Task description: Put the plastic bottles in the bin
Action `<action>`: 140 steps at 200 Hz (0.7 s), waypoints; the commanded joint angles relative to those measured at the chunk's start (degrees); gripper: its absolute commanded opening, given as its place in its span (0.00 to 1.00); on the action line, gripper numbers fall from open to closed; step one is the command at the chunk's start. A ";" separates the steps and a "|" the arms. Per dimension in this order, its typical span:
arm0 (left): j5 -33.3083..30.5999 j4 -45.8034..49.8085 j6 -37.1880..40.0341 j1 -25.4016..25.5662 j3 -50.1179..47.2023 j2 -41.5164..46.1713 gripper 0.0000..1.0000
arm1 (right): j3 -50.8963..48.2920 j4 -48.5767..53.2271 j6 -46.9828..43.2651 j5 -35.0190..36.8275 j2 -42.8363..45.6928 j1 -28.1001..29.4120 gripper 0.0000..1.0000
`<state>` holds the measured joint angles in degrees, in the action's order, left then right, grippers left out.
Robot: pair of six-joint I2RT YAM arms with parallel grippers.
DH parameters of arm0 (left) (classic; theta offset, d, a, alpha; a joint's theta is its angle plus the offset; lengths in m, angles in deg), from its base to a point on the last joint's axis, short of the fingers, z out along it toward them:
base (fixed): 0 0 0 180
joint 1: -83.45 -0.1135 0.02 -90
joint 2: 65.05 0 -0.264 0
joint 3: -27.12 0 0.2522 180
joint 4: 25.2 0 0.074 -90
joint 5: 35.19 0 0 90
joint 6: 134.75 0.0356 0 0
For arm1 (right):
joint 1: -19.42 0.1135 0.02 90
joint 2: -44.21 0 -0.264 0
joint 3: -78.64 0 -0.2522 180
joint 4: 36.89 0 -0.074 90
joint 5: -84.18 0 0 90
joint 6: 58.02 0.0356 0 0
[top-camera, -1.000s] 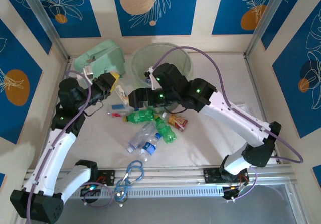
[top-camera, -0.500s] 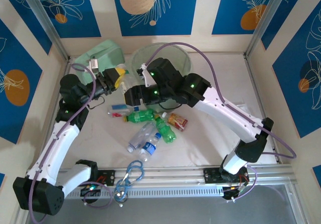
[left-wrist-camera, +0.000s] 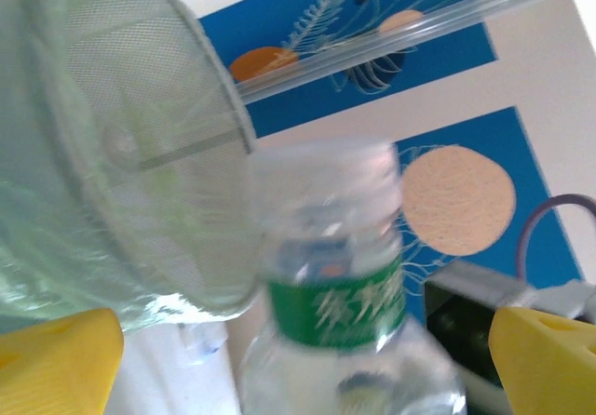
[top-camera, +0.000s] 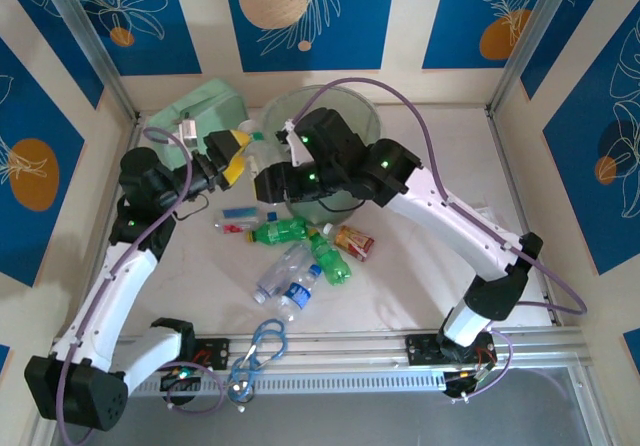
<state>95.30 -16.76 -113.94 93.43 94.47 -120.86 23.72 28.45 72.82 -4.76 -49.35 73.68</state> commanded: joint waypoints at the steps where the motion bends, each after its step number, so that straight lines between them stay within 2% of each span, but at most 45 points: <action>1: -4.82 14.68 11.94 -0.16 5.82 2.78 1.00 | 4.13 3.18 -1.76 3.26 -0.04 -2.61 0.48; 23: -11.64 26.46 22.33 0.97 8.90 4.58 1.00 | 8.28 6.85 -2.25 7.11 -1.31 -5.86 0.48; 44: -15.03 31.54 27.88 3.31 9.33 5.32 1.00 | 11.25 9.70 -3.10 10.23 -3.55 -10.44 0.48; 94: -31.95 43.59 39.87 18.32 14.53 0.61 1.00 | 20.16 17.30 -5.85 15.27 -12.63 -18.05 0.50; 105: -34.24 45.00 41.19 20.06 15.40 -0.50 1.00 | 21.68 18.63 -6.20 16.24 -14.20 -18.80 0.55; 122: -36.52 46.63 42.74 21.29 16.36 -1.81 1.00 | 22.95 19.59 -6.30 16.77 -15.76 -19.83 0.70; 140: -37.18 47.25 43.34 21.39 16.60 -1.94 1.00 | 23.27 19.78 -6.39 17.23 -16.33 -20.55 0.76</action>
<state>63.37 26.54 -74.86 114.26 108.69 -123.02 44.40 45.01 67.57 10.36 -65.94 53.92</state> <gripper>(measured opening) 0.999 0.731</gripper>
